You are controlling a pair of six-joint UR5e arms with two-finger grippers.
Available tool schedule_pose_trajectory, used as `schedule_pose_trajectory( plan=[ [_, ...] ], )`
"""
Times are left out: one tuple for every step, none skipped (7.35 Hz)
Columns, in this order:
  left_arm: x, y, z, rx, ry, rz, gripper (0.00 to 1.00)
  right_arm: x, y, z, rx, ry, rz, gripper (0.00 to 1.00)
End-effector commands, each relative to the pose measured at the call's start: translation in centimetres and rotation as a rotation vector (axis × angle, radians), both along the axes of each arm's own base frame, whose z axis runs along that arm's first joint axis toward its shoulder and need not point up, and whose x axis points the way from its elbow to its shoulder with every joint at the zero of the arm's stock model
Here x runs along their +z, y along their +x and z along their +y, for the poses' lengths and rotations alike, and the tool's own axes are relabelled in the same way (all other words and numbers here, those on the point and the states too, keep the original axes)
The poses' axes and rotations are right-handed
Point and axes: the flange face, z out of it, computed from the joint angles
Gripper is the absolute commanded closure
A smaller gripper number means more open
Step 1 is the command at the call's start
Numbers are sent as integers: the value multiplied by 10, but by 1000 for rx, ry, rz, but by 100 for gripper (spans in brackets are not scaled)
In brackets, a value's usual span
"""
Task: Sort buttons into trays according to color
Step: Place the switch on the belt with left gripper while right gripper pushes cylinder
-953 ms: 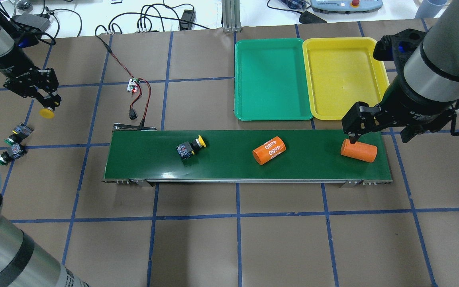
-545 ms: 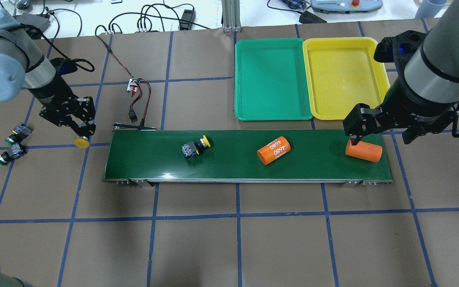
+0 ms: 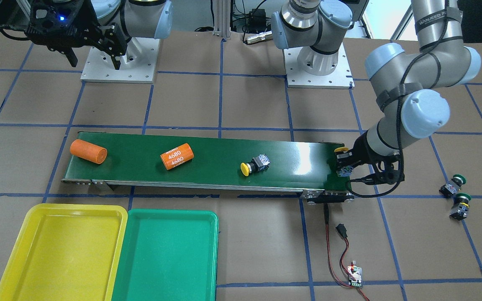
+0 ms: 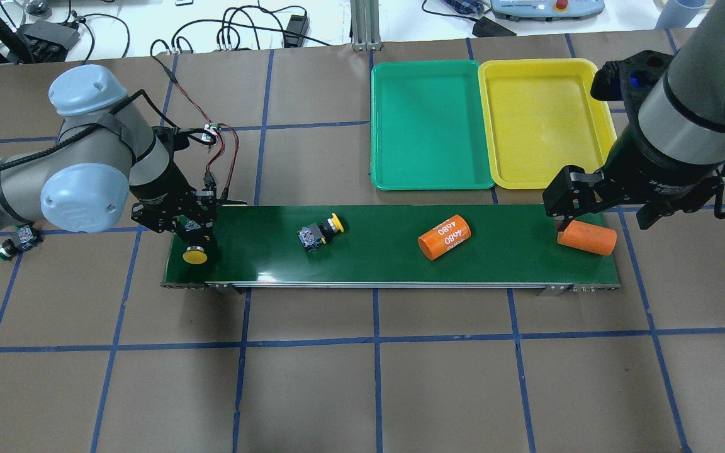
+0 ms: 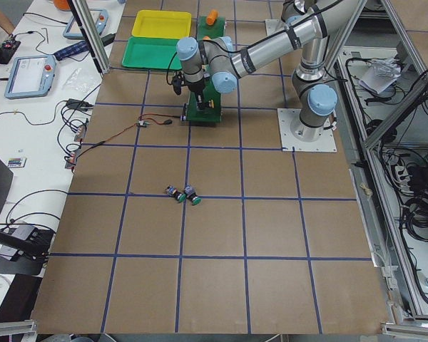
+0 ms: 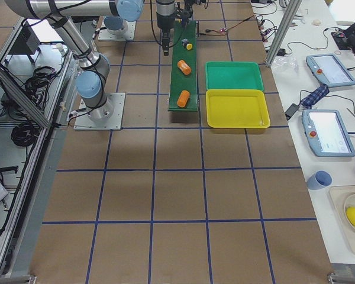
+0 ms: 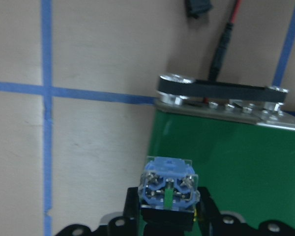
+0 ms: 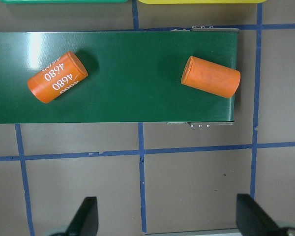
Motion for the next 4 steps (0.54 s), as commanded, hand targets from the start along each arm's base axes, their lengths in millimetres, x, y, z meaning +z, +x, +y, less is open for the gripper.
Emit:
schedule_pose_trajectory(
  plan=[
    [1, -22, 3, -13, -8, -8, 0, 1, 0, 1, -2, -1, 2, 0],
    [15, -10, -9, -3, -43, -9, 0, 0, 0, 1, 0, 1, -4, 0],
    [38, 25, -36, 11, -78, -12, 0, 1, 1, 1, 0, -2, -6, 0],
    [55, 89, -49, 0, -41, 11, 0, -2, 0, -1, 6, 4, 2, 0]
  ],
)
